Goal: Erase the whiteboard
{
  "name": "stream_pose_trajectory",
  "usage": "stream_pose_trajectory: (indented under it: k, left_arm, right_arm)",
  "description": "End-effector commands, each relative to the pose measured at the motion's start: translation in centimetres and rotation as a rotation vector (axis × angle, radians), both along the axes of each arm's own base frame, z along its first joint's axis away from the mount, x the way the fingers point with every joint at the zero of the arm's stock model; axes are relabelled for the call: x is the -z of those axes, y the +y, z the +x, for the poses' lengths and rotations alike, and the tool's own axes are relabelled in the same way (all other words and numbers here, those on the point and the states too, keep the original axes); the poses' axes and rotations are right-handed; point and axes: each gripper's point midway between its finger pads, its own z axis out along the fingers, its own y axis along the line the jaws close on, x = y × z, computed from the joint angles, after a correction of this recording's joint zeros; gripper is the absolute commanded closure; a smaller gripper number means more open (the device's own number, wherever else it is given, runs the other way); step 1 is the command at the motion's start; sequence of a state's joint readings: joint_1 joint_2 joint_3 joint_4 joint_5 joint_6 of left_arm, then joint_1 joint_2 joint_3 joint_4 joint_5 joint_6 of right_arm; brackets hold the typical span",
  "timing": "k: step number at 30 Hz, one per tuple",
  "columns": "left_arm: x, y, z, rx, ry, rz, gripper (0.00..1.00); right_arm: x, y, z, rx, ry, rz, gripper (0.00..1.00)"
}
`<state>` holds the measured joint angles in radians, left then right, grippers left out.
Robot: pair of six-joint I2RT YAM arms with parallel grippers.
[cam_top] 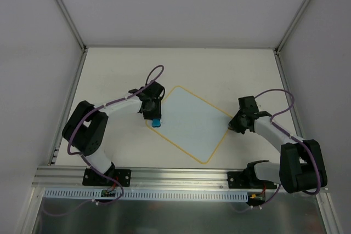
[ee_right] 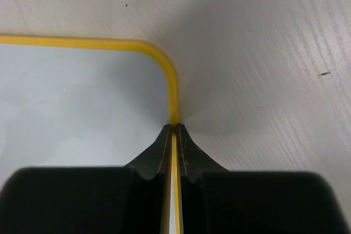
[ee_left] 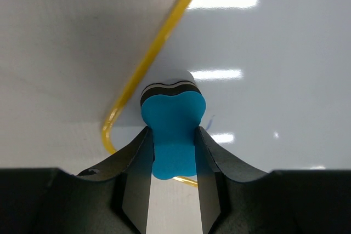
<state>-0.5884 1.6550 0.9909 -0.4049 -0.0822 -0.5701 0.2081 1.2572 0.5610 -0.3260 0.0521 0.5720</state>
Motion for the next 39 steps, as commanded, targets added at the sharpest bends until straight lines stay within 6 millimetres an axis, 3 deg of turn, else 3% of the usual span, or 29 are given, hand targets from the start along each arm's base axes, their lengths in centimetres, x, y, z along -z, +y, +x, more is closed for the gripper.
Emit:
stream_pose_trajectory:
  k: [1, 5, 8, 12, 17, 20, 22, 26, 36, 39]
  left_arm:
    - [1.8, -2.2, -3.6, 0.072, 0.127, 0.031, 1.00]
    - [2.2, -4.8, -4.7, 0.118, 0.149, 0.016, 1.00]
    - [2.6, -4.8, -5.2, 0.117, 0.159, 0.028, 1.00]
    - [2.7, -2.0, -5.0, 0.068, 0.136, 0.069, 1.00]
    - [2.5, 3.3, -3.0, -0.054, 0.116, 0.107, 1.00]
    - [2.3, 4.8, -2.3, -0.081, 0.109, 0.108, 1.00]
    - [2.1, 4.7, -1.9, -0.072, 0.097, 0.112, 1.00]
    - [1.8, 2.6, -0.8, -0.020, 0.081, 0.083, 1.00]
    - [2.3, -8.9, 0.4, 0.189, 0.096, -0.014, 1.00]
    - [2.3, -10.0, 1.6, 0.197, 0.078, -0.018, 1.00]
  right_arm:
    - [1.3, -1.6, -2.0, 0.004, 0.087, -0.082, 0.97]
    - [1.3, -1.6, -1.9, 0.007, 0.084, -0.081, 0.97]
    - [1.3, -1.6, -1.9, 0.008, 0.087, -0.082, 0.97]
    - [1.3, -1.6, -2.0, 0.005, 0.087, -0.081, 0.97]
    - [1.3, -1.5, -1.9, 0.005, 0.084, -0.081, 0.97]
    - [1.3, -1.5, -1.9, 0.005, 0.084, -0.081, 0.97]
    - [1.3, -1.5, -1.9, 0.005, 0.086, -0.081, 0.97]
    - [1.3, -1.6, -2.0, 0.004, 0.086, -0.082, 0.97]
    - [1.3, -1.6, -1.9, 0.005, 0.086, -0.080, 0.97]
    - [1.3, -1.5, -1.9, 0.002, 0.086, -0.079, 0.97]
